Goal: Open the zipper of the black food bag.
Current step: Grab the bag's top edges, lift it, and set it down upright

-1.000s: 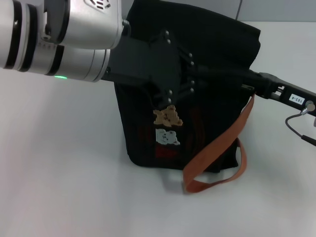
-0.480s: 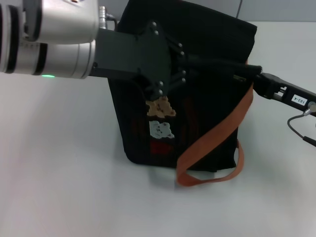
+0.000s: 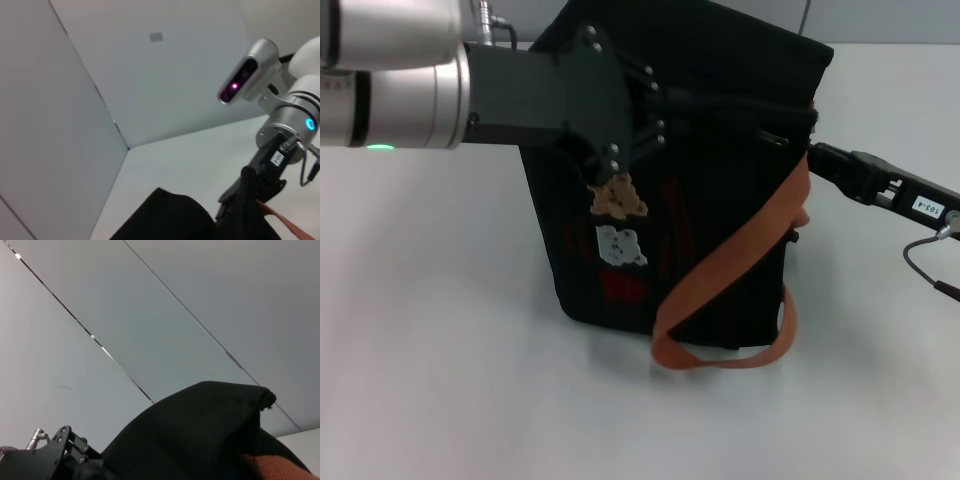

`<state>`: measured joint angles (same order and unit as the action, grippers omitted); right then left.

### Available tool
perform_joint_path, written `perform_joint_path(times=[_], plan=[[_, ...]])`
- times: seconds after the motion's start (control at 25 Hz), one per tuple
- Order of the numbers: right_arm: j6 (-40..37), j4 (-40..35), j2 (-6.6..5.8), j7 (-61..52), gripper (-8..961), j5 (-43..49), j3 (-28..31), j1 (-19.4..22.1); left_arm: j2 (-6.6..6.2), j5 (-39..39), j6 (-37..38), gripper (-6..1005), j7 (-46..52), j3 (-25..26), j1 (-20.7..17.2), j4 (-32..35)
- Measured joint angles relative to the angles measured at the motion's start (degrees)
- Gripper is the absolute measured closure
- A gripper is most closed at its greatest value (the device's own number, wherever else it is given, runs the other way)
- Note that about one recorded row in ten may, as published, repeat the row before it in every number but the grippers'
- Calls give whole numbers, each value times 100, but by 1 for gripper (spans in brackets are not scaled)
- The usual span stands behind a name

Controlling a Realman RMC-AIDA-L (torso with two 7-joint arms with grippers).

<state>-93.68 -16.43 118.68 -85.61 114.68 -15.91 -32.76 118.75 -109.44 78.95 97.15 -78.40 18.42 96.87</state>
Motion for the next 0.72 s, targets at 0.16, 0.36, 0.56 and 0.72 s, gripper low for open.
perform_joint_path(times=[0.16,0.36,0.56,0.72], plan=[[-27,0,4,0,951,0,-12,1,-1,108,-3,887,-38,152,-50,-22],[-73,0,6,1,951,1,-9,21,-1,123,-44,888,-38,252,-90,-62],[-80,0,6,63,952,2,0,30,3,161,-123,889,-42,321,-148,-141],[-82,-8,10,80,953,2,1,33,-8,281,-150,890,-83,376,-189,-176]])
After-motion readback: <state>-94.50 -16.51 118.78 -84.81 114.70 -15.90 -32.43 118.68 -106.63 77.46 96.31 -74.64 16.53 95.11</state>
